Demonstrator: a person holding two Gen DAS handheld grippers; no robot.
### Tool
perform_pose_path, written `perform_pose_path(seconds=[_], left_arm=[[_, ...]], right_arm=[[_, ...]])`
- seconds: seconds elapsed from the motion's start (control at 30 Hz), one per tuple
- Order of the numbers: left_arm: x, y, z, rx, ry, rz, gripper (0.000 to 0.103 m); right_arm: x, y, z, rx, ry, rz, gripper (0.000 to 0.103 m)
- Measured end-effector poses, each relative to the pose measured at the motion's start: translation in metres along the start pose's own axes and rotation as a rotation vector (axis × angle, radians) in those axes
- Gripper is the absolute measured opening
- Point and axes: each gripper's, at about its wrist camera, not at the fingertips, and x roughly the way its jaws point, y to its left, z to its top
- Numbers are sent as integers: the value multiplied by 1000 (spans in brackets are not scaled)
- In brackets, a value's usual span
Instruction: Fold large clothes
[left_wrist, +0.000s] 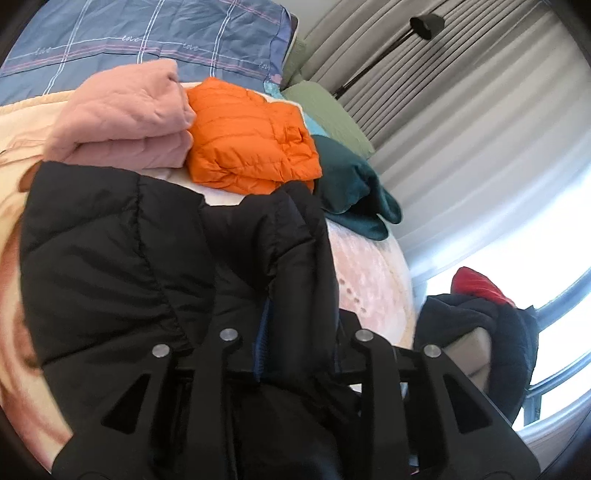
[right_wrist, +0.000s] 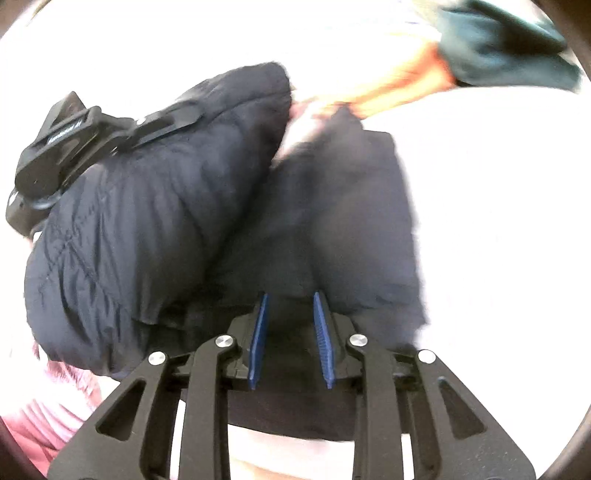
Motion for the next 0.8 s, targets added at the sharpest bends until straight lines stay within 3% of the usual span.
perform_pose_path(seconds=[0.17,0.3,0.43,0.57,0.63,0.67,0.7,0.73,0.8], left_arm=[[65,-15,-6,53,-3,44,53],[86,-23,-13,120,-6,9,59],[90,-28,-15,148,-5,-42,66],[90,-30,-17,144,4,-70,66],[92,-33,-18,154,15,-82,66],[95,-35,-17,159,19,-87,66],[94,-37,-18,168,26,-93,66],[94,-38,-18,172,29,-95,66],[79,-40,-16,185,26,-113,63]], right_arm=[[-27,-9,-17,23,-66,13,27],[-72,-8,-26,-14,-150,9,46],[-99,2,-28,-46,-201,44,73],[-98,16,-25,-71,-180,128,81],[-79,24,-13,-85,-159,73,82],[-71,26,-10,-85,-143,16,81],[-61,24,-9,-72,-139,-76,51],[-60,16,-11,-48,-136,-115,20],[-65,0,-15,33,-150,-97,14]])
